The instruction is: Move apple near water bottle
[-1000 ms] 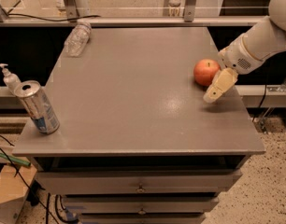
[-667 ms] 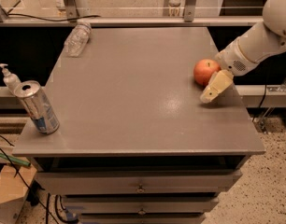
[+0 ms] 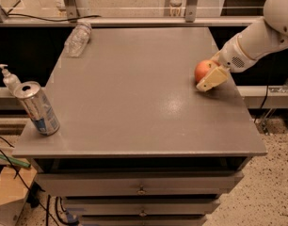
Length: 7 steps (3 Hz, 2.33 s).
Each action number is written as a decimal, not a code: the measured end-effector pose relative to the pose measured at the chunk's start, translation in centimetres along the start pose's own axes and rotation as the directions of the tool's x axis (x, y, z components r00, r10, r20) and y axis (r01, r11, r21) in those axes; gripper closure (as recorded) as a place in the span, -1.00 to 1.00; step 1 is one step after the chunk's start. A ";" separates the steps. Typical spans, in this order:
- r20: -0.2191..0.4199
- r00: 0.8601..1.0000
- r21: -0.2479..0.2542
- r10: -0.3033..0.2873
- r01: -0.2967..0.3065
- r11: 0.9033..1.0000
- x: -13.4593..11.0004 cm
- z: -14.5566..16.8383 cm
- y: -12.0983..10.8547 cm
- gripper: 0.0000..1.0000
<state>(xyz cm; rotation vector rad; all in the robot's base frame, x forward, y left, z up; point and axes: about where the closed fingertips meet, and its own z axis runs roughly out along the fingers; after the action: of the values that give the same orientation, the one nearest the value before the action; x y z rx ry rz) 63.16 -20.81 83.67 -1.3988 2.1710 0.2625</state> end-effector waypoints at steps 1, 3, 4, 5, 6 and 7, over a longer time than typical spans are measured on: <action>0.026 0.999 0.003 -0.020 0.020 1.000 -1.6 -0.6 0.2 0.27; 0.076 0.997 0.043 -0.027 0.024 0.999 -4.0 -2.6 0.7 1.00; 0.113 0.993 0.043 -0.023 0.019 0.999 -5.3 -1.4 0.8 1.00; 0.175 0.984 0.026 -0.038 0.034 0.999 -9.0 0.7 0.2 1.00; 0.212 0.973 0.005 -0.087 0.088 0.996 -13.7 3.1 -0.8 1.00; 0.231 0.964 -0.036 -0.132 0.144 0.989 -18.2 6.1 -1.3 1.00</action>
Offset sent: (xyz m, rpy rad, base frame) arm -0.0113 0.0321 0.0973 0.0909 -0.1821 -0.0291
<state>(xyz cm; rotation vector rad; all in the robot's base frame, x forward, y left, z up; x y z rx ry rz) 72.08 -4.44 88.46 -1.4649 1.8843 0.4099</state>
